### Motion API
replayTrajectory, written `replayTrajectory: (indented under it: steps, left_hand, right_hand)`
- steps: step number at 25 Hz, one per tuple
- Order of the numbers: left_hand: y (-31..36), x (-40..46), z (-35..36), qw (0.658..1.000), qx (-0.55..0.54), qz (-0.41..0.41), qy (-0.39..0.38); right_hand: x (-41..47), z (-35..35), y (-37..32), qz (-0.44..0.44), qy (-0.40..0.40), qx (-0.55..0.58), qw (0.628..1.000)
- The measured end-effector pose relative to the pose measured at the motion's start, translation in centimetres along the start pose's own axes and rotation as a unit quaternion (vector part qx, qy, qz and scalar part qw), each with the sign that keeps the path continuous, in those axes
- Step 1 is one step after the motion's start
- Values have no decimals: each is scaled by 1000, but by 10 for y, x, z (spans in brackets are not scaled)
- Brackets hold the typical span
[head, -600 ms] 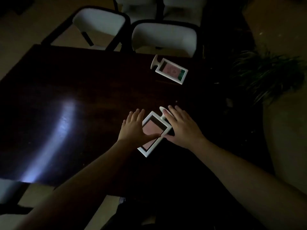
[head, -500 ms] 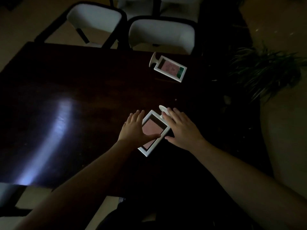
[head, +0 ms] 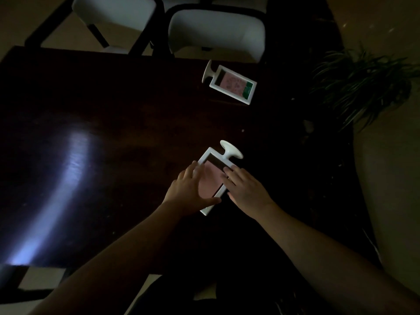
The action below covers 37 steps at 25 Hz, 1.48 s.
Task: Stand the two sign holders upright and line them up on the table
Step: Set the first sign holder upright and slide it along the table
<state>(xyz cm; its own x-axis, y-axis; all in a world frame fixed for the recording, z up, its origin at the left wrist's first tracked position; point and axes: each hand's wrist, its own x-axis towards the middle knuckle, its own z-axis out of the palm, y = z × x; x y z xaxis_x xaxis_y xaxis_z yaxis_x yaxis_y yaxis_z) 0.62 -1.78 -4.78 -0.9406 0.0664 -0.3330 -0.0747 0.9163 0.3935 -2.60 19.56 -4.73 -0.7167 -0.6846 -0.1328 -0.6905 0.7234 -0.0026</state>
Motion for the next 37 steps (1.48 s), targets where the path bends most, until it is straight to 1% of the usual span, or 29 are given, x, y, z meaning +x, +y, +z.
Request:
replayTrajectory:
  steps: [4,6,12,14,17,22,24,26,31,33,37]
  left_hand:
    - [-4,-3,2,1000,6,16,0]
    - [-4,-5,2,1000,7,22,-5]
    - [-6,-13,-6,999,17,31,-15]
    - [-6,-16,-13,999,13,39,-15]
    - [-7,-23,-23,998,-6,56,15]
    - [-6,-28,-41,994,-13,88,67]
    - [-4,-30,-49,992,-8,99,82]
    - [1,-31,-59,990,-4,105,98]
    - [17,-32,-85,979,29,116,168]
    - [22,-32,-91,972,52,126,190]
    - [32,-31,-93,961,112,144,210]
  right_hand:
    - [2,2,-2,-22,3,-24,999]
    - [1,3,-2,-33,19,-41,998]
    - [-1,3,3,-81,112,-22,990]
    - [-1,1,3,-82,119,-10,989]
    - [2,-5,2,-73,143,-2,987]
    - [13,-11,3,-80,191,56,977]
    - [18,-16,2,-38,224,118,967]
    - [22,-21,-1,7,256,183,949]
    - [27,-35,-1,62,283,310,905]
    - [29,-41,-2,103,281,352,887]
    - [30,-49,3,173,237,418,860]
